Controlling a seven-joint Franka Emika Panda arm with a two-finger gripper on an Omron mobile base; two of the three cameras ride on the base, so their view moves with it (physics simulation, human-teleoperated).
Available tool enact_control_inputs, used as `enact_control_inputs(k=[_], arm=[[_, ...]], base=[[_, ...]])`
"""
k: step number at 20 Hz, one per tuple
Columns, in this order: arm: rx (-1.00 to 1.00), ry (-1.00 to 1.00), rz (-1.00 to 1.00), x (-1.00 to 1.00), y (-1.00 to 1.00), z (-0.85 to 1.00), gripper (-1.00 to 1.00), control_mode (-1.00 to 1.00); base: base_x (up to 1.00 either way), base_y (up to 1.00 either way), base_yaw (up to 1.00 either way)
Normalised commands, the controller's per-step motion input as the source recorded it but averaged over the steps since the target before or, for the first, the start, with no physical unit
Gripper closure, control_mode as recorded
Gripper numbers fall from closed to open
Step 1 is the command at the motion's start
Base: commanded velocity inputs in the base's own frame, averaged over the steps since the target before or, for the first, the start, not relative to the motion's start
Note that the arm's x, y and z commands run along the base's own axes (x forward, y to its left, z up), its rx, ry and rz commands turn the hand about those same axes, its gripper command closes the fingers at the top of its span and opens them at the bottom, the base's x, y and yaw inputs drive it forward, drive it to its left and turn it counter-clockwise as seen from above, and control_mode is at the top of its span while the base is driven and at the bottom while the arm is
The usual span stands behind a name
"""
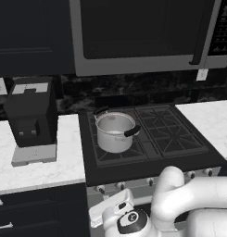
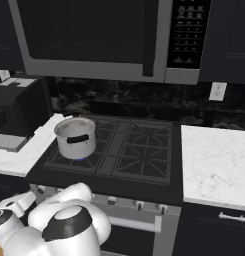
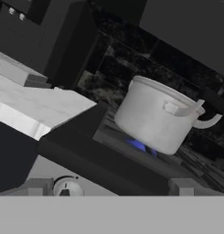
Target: Turn off the front left burner of the stove.
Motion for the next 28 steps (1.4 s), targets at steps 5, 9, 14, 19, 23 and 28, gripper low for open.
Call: enact_control_inputs(k=[5,9,14,19,23,28], arm=[[0.0,0.0,0.02,0.5,-0.37,-0.03,-1.0,-1.0],[0.0,0.0,0.0,0.51,-0.03,-0.01,-1.0,-1.0],[0.01,0.01,0.03,0.55,-0.49,-0.17,-1.0,-1.0],[0.0,0.0,0.03,0.4,-0.47,-0.2,-1.0,-1.0],[0.0,0.0,0.03,0.31,-0.25,-0.23,-1.0,-1.0],[0.0,0.0,0.03,0.37,-0.11,-0.21,-1.0,-1.0]], base=[[0.0,0.0,0.0],[0.0,0.0,0.0],[0.0,0.0,0.0],[0.0,0.0,0.0],[0.0,0.0,0.0],[0.0,0.0,0.0]])
